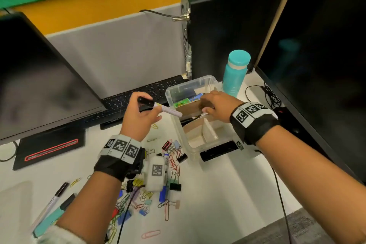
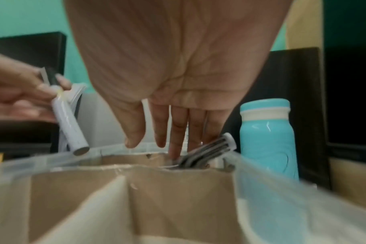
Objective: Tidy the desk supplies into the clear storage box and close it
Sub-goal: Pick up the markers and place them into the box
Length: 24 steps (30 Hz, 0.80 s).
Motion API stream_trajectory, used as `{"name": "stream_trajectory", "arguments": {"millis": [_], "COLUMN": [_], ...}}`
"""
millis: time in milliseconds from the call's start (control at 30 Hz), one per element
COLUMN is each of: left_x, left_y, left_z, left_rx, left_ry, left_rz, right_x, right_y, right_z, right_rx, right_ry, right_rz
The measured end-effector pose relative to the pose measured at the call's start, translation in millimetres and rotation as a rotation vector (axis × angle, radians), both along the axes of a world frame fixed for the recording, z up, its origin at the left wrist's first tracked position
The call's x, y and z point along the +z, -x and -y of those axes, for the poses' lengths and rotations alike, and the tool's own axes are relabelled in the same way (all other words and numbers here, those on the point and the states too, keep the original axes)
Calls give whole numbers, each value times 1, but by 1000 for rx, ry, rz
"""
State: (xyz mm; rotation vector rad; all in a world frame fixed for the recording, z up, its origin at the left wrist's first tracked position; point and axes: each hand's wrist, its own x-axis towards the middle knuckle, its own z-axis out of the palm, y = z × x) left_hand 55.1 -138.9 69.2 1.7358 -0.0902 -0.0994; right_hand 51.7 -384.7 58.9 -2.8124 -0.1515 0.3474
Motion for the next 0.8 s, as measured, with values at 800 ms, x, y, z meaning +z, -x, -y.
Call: {"name": "stream_trajectory", "arguments": {"millis": [800], "left_x": [-37], "left_y": [-11], "left_z": [81], "left_rx": [-301], "left_ry": [-1179], "left_rz": [346], "right_x": [-56], "right_y": [59], "right_z": [14], "right_rx": [-546], "right_ry": [-149], "right_rz": [180]}}
